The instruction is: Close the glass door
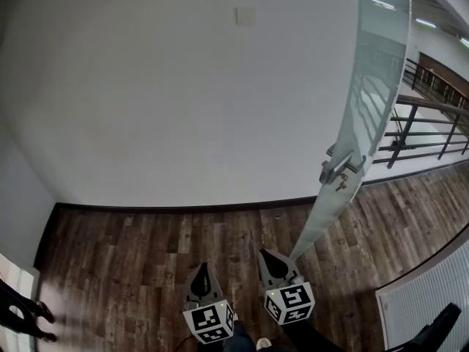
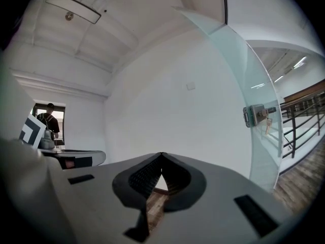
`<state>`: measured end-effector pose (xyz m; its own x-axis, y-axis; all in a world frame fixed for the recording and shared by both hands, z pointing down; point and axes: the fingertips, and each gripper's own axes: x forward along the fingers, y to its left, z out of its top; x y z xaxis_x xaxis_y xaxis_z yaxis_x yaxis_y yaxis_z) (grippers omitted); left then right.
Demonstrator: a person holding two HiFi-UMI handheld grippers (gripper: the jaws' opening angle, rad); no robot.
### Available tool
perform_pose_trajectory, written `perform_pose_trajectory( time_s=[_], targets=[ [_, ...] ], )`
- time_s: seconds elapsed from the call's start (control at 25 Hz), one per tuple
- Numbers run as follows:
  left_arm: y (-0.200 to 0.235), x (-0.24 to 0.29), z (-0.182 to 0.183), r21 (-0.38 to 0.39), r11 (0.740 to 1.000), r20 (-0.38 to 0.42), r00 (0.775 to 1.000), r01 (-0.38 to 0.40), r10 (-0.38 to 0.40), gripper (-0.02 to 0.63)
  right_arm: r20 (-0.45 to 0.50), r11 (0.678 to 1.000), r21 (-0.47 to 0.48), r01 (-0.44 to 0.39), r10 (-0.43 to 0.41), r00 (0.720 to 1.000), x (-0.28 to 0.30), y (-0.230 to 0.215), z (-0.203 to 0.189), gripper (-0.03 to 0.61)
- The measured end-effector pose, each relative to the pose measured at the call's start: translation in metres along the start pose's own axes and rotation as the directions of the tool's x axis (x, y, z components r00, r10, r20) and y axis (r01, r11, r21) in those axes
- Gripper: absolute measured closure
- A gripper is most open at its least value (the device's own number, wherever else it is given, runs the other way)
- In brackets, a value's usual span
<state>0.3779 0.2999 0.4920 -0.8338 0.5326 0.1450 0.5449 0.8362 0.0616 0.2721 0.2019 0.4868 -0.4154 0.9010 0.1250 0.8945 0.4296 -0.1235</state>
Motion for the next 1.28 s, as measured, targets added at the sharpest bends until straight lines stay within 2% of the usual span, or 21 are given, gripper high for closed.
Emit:
perform_pose_trajectory(
  time_s=[0.52, 0.8, 0.96, 1.28],
  targets=[
    [0.065, 0.145, 0.038, 0.001, 0.998, 0.029, 0.998, 0.061, -0.061, 0.614, 0.016, 0.999, -0.014, 0.05, -0.05, 0.999, 0.149, -0.017, 0.032, 0.588],
    [0.096, 0.188, 0.033, -0.017, 0.997, 0.013, 0.997, 0.075, -0.075, 0.614, -0.002, 0.997, -0.025, 0.077, -0.077, 0.997, 0.195, -0.018, 0.027, 0.588],
    [0.095, 0.208, 0.024, -0.063, 0.994, -0.009, 0.996, 0.086, -0.087, 0.614, -0.02, 0.995, -0.028, 0.091, -0.092, 0.996, 0.209, -0.027, 0.025, 0.588],
    [0.086, 0.267, 0.027, -0.042, 0.996, -0.027, 0.996, 0.082, -0.084, 0.614, -0.027, 0.995, -0.007, 0.096, -0.097, 0.995, 0.257, -0.07, 0.029, 0.588]
  ],
)
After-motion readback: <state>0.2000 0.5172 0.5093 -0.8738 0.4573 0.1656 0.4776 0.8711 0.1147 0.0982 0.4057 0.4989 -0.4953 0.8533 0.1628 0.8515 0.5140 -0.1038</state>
